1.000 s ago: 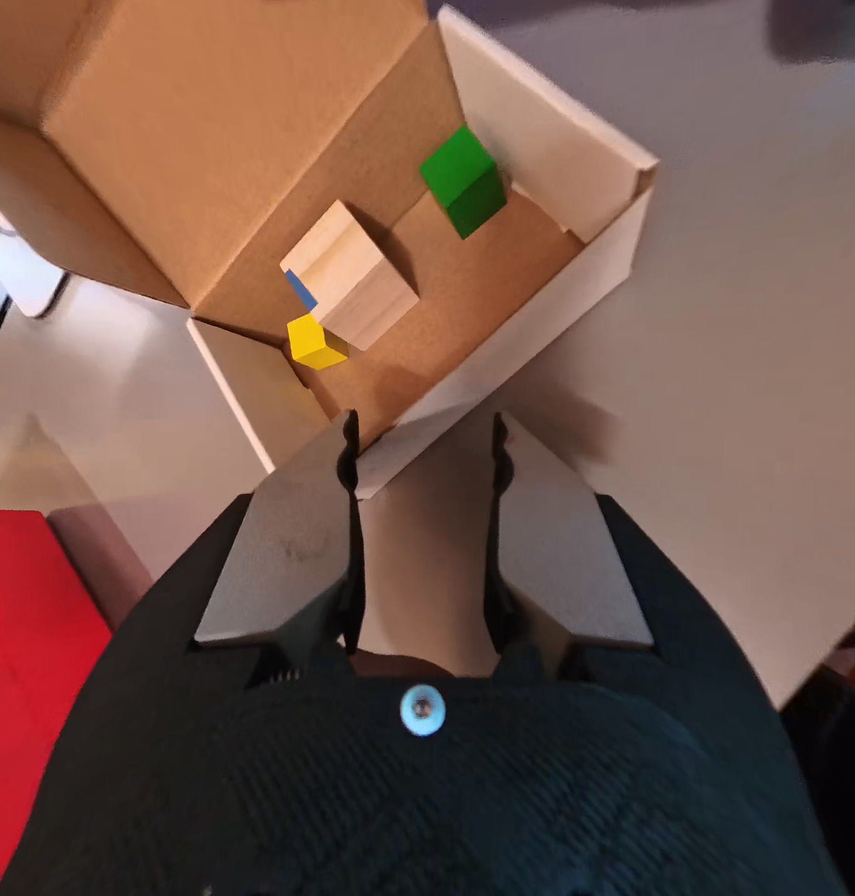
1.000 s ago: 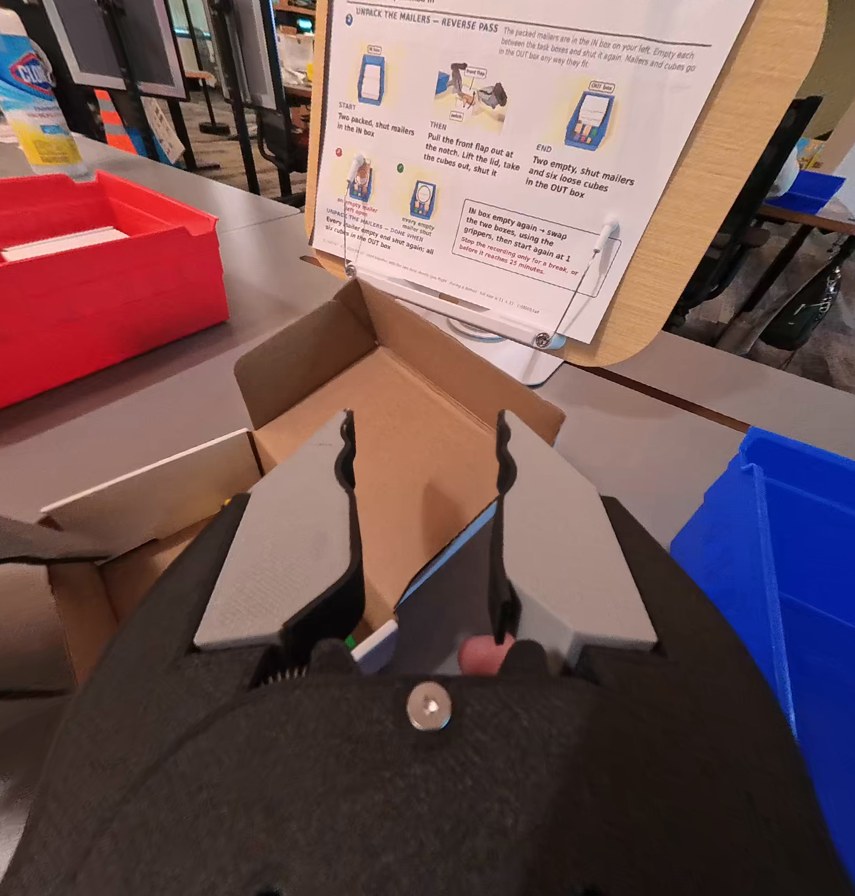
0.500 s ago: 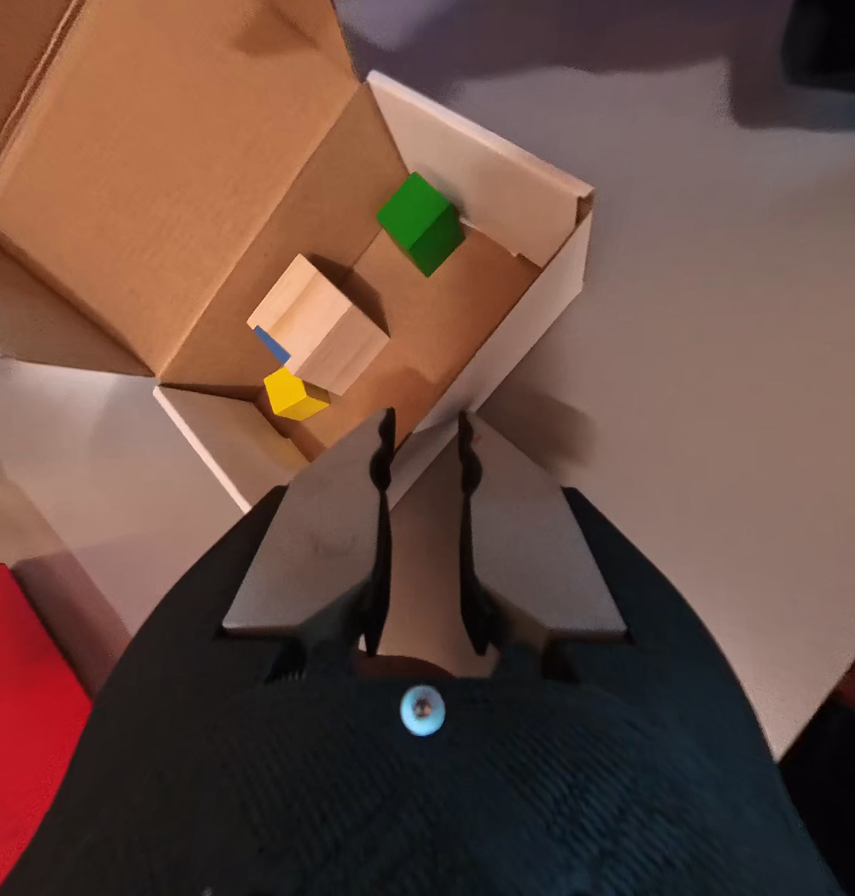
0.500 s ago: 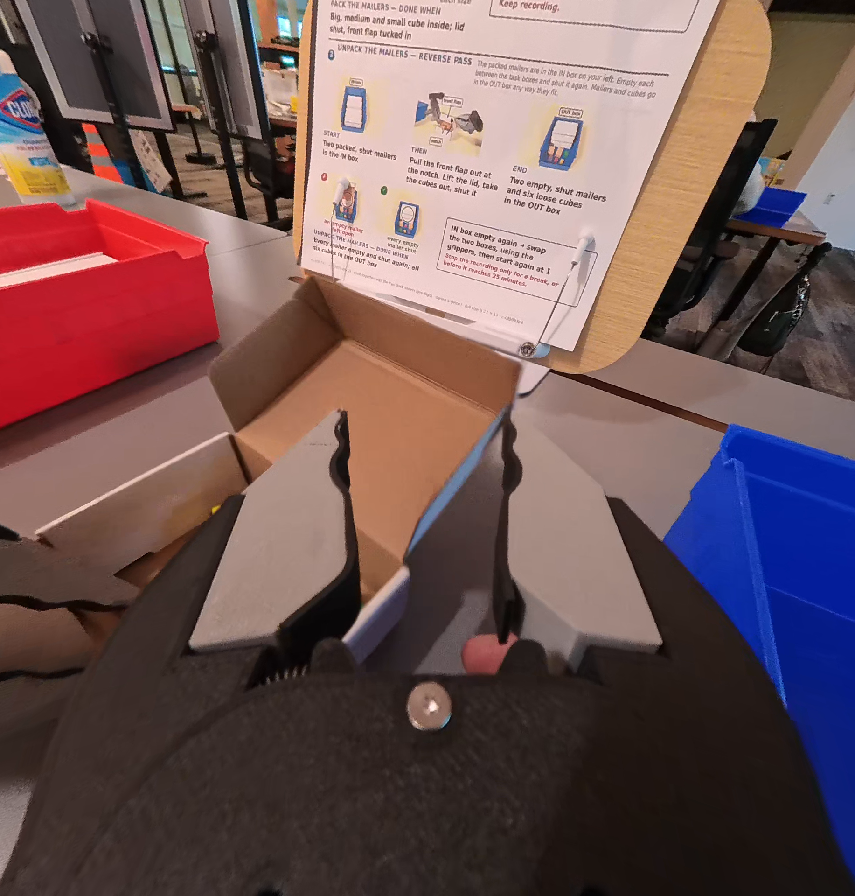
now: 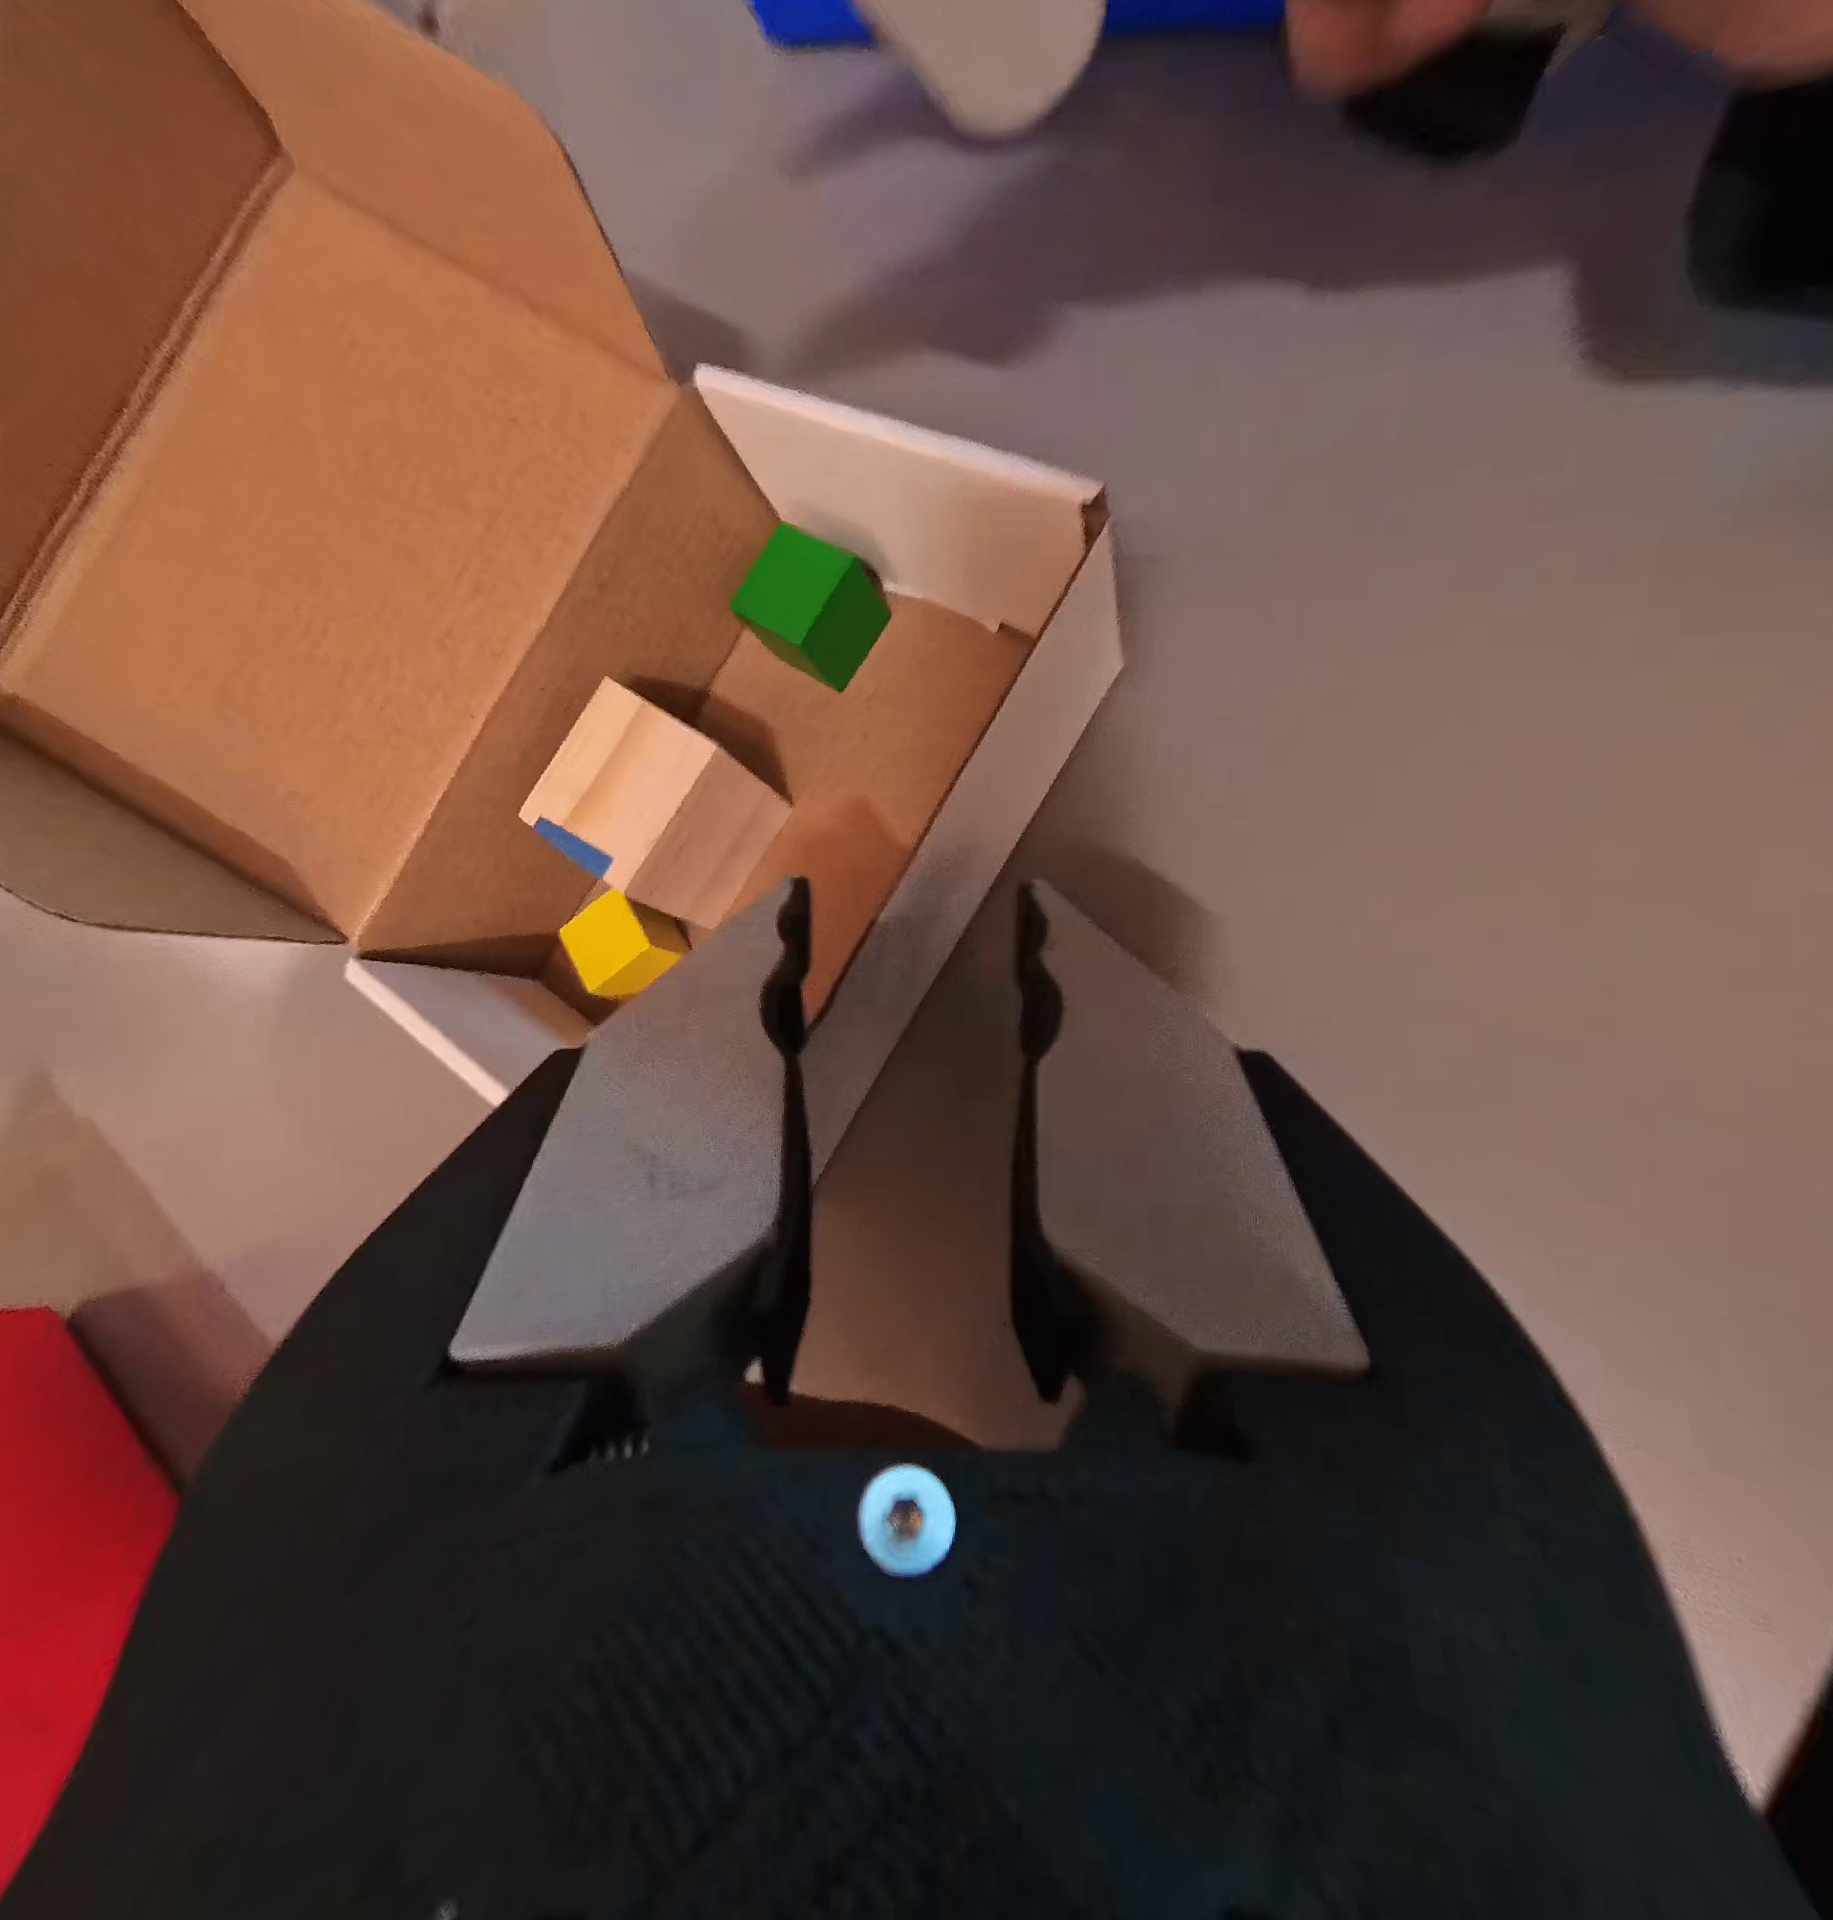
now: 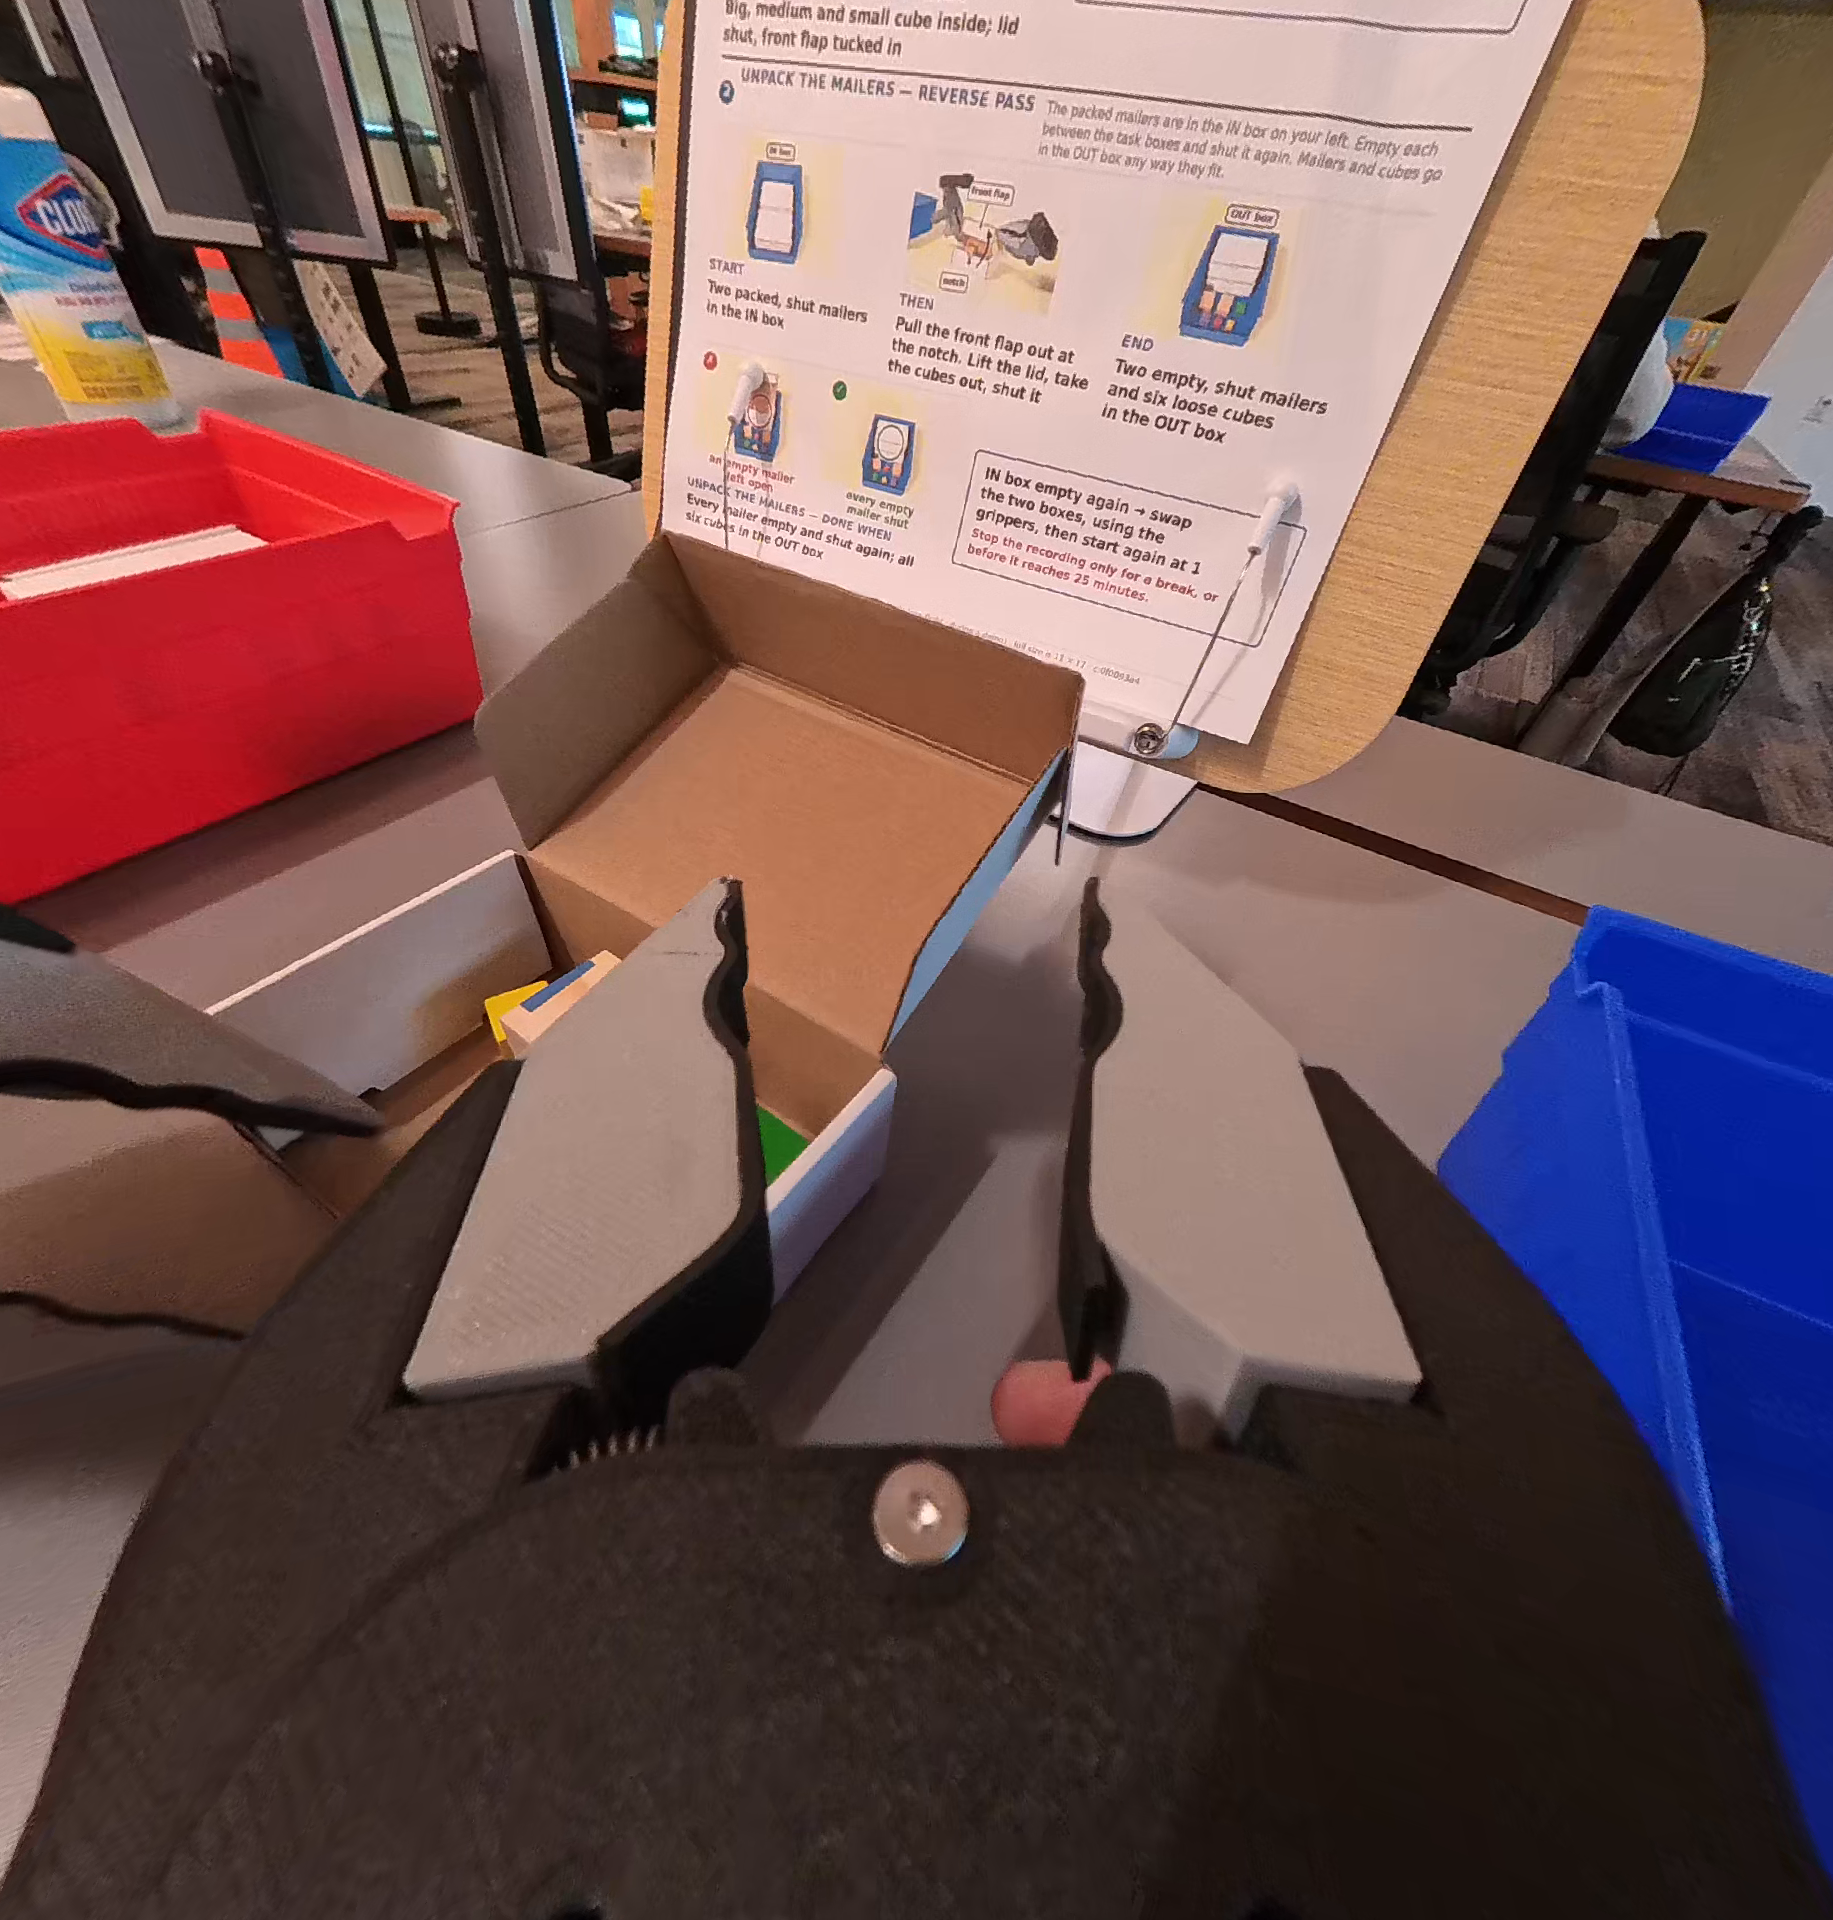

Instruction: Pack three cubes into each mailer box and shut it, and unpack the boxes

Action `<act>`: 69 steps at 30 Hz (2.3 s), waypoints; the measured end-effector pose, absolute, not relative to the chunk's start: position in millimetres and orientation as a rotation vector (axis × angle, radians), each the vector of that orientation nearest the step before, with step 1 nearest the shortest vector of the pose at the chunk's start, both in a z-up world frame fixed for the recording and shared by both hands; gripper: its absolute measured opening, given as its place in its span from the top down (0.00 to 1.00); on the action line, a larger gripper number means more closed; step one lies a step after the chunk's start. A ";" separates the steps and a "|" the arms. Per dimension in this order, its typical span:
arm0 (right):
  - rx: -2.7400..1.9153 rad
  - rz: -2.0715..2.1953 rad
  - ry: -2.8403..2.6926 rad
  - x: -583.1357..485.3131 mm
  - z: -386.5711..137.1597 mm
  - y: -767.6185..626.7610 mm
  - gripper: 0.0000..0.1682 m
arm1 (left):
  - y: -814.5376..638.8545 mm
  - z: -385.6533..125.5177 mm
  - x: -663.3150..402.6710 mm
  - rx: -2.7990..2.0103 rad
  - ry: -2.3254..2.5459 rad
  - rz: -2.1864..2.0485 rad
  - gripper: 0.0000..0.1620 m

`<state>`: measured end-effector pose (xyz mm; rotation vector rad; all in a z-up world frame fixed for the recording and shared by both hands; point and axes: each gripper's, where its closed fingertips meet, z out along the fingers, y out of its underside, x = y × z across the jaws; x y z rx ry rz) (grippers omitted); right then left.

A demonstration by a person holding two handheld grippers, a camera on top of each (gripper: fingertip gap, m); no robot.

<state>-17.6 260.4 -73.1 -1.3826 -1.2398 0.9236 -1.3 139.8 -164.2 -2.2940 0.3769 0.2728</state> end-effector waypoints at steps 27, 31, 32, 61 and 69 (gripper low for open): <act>-1.356 0.770 -1.052 -17.3 -63.5 285.0 0.73 | 162.9 -59.5 -84.7 -1.686 -0.204 -0.153 0.51; -1.354 0.808 -1.031 -15.1 -61.1 282.1 0.54 | 159.5 -68.3 -87.0 -1.720 -0.245 -0.140 0.50; -1.355 0.839 -1.069 -16.2 -63.6 276.3 0.51 | 160.6 -74.5 -90.6 -1.751 -0.255 -0.099 0.49; -1.383 1.048 -1.294 -24.1 -81.6 235.2 0.57 | 160.4 -87.4 -101.7 -1.792 -0.219 0.183 0.55; -1.277 1.070 -1.417 -25.5 -81.2 218.7 0.63 | 159.9 -94.5 -106.7 -1.824 -0.232 0.186 0.56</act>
